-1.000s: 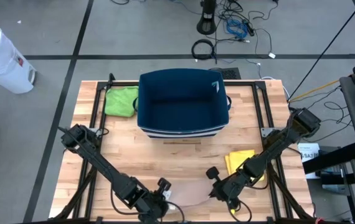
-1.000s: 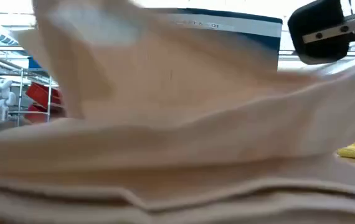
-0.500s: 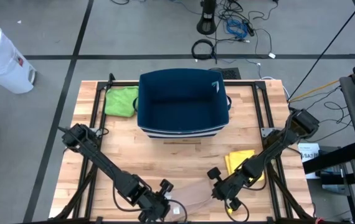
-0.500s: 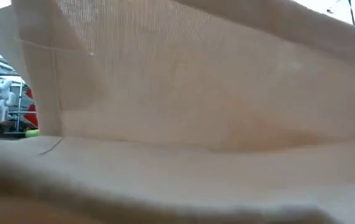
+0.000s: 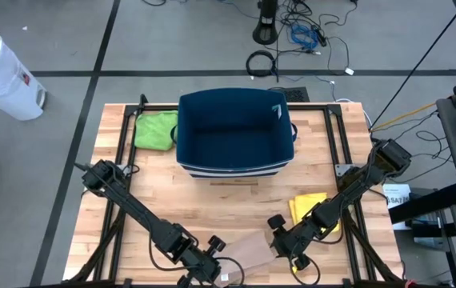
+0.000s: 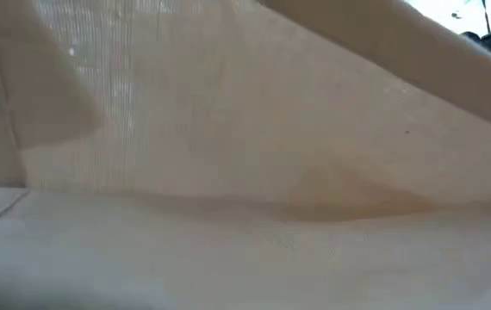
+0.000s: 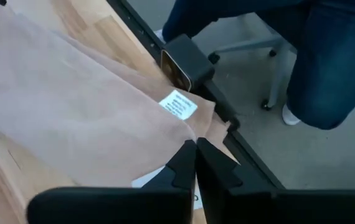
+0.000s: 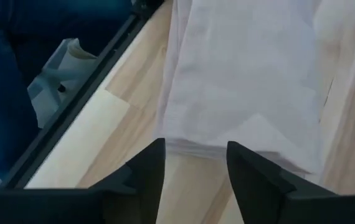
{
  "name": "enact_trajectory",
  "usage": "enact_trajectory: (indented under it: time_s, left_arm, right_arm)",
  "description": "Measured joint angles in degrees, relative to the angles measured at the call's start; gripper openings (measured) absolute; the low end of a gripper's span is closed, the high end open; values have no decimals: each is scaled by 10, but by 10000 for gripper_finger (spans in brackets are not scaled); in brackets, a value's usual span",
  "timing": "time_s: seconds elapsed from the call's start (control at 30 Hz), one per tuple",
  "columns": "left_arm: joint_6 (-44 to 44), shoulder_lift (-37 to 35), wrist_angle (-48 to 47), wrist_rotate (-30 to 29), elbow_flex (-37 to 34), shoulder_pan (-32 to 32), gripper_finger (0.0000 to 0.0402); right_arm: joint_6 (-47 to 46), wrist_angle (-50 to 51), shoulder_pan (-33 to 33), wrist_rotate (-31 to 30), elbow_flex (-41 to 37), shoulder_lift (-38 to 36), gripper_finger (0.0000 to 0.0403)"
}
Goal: Fold towel
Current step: Fold the light brown towel
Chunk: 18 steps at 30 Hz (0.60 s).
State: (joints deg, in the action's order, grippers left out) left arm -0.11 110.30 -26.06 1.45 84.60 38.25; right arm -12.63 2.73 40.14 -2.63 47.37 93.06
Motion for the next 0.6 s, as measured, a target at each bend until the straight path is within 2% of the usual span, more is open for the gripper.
enact_trajectory:
  time_s: [0.4, 0.6]
  left_arm:
    - [-29, 0, 15, -8, 0, 4, 112]
    - [-51, 7, 19, -49, 0, -7, 125]
  right_arm:
    - [-18, 15, 0, 9, 0, -6, 164]
    - [15, -45, -4, -3, 0, -6, 164]
